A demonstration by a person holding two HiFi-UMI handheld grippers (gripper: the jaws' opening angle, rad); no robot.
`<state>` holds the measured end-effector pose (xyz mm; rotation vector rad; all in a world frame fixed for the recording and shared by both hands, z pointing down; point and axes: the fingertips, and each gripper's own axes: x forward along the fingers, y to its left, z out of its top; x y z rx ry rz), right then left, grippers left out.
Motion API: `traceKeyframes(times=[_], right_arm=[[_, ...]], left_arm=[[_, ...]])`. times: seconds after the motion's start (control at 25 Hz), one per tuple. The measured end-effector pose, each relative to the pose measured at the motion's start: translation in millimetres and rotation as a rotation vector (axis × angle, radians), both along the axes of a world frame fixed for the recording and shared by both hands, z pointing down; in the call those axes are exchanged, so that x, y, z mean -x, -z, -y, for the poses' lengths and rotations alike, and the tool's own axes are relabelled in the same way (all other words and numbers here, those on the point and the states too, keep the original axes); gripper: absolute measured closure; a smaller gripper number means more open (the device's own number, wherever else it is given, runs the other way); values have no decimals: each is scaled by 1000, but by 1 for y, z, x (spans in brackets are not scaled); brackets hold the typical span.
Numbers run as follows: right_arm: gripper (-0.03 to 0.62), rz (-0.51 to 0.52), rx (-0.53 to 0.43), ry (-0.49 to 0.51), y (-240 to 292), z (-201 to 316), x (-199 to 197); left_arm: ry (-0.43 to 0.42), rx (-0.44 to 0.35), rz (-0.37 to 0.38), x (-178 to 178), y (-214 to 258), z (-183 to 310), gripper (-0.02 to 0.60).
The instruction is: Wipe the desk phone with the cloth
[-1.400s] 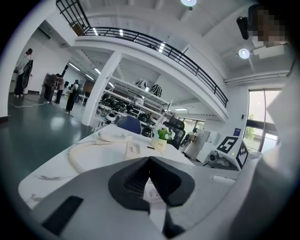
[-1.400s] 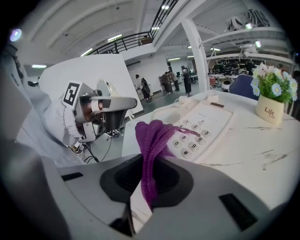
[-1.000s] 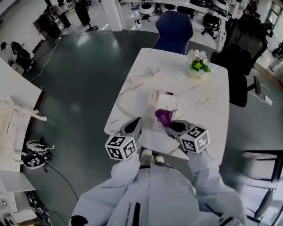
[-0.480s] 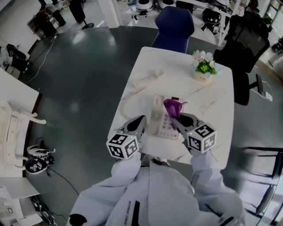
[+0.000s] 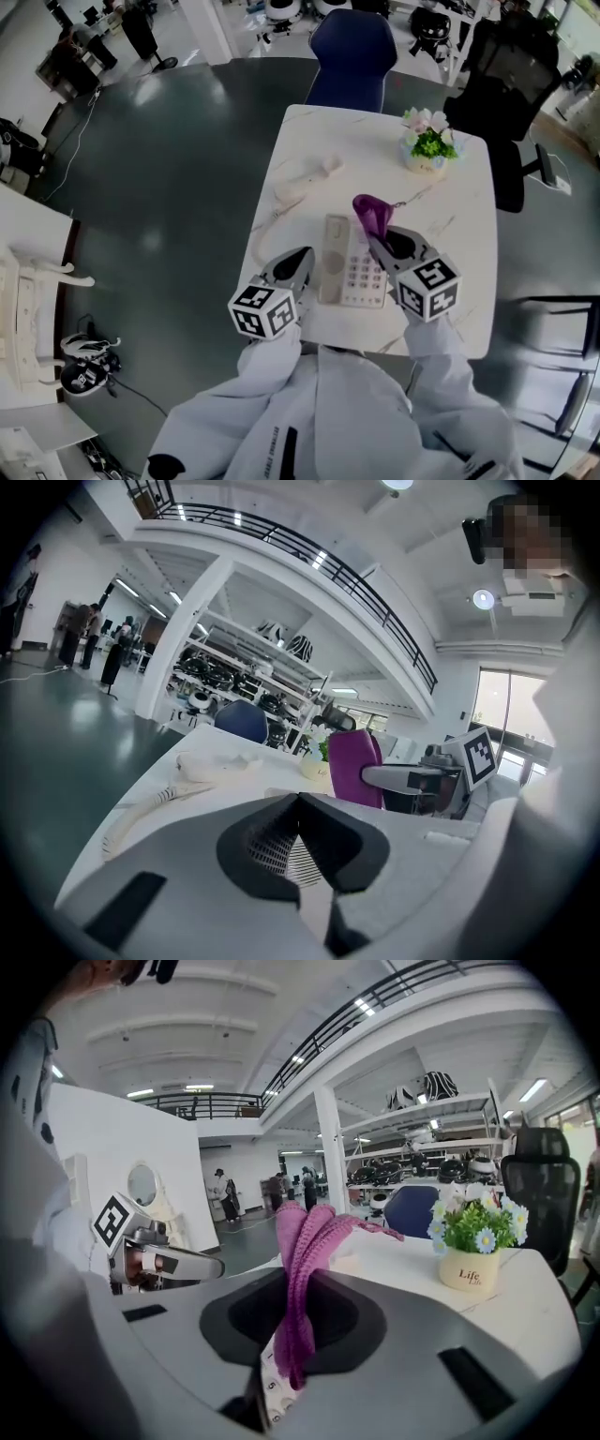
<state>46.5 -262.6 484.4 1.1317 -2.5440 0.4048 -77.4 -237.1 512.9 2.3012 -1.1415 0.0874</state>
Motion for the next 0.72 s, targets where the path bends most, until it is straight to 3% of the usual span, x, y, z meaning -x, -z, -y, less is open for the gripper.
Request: traceKeyframes(times=[0.32, 0.72], right_arm=[[554, -157, -78, 11, -5, 24, 16], [553, -302, 56, 119, -63, 20, 46]], left_arm=[[-55, 19, -1, 0, -8, 12, 584], [-76, 44, -3, 5, -19, 19, 583]])
